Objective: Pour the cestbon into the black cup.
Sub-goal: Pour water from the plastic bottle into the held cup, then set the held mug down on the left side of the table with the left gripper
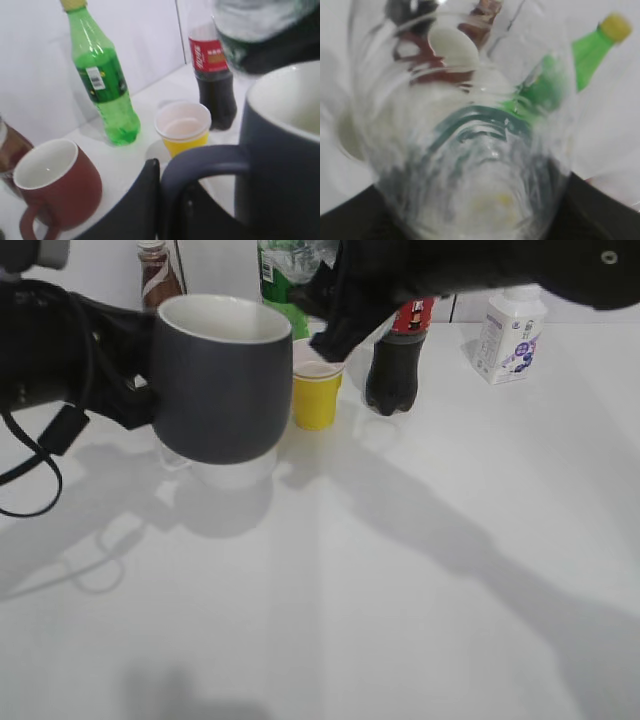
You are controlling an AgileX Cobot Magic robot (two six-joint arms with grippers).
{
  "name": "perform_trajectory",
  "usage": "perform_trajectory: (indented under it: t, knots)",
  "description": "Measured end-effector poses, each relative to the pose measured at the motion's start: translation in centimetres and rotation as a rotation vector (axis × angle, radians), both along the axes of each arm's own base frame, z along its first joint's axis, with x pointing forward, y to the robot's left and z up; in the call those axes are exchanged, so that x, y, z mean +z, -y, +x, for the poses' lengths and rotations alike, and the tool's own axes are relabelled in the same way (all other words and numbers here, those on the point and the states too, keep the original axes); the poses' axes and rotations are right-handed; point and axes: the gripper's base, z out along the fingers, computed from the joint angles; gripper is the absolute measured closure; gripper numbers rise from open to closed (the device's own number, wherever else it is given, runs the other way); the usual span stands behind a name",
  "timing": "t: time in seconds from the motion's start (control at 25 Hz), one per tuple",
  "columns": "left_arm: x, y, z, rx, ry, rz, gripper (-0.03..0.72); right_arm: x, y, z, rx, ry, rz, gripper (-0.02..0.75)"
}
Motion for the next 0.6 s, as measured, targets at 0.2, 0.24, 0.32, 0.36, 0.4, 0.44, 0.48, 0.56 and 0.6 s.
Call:
perform_trajectory:
  t: [0.2,0.24,0.32,0.36,0.4,0.44,0.48,0.56,0.6]
  knots:
    - [0.1,-2.1,1.1,0.098,0.000,-0.028,0.651,-1.3,3.3,0.7,-0.164,-0.098,0.328,0.302]
    - [0.2,-2.8,1.4,0.122,0.008,-0.039,0.651,-1.8,4.3,0.8,-0.198,-0.099,0.375,0.302]
    - [0.7,-4.3,2.1,0.171,0.054,-0.088,0.651,-3.4,6.2,0.7,-0.265,-0.127,0.452,0.302]
    - [0.9,-5.5,2.4,0.212,0.085,-0.128,0.651,-4.1,7.1,0.8,-0.297,-0.137,0.494,0.302]
    - [1.1,-6.5,2.7,0.247,0.116,-0.167,0.651,-5.2,8.0,0.6,-0.324,-0.150,0.526,0.302]
    - [1.1,-7.4,3.0,0.281,0.134,-0.198,0.651,-6.3,9.0,0.2,-0.354,-0.170,0.555,0.302]
    - [1.0,-8.2,3.4,0.316,0.147,-0.227,0.651,-6.9,9.8,0.0,-0.373,-0.168,0.594,0.302]
    - [0.4,-9.9,4.3,0.386,0.159,-0.268,0.651,-8.3,11.2,-0.8,-0.398,-0.164,0.640,0.302]
    - [-0.1,-10.4,4.7,0.409,0.153,-0.275,0.651,-8.8,11.7,-1.1,-0.407,-0.158,0.654,0.302]
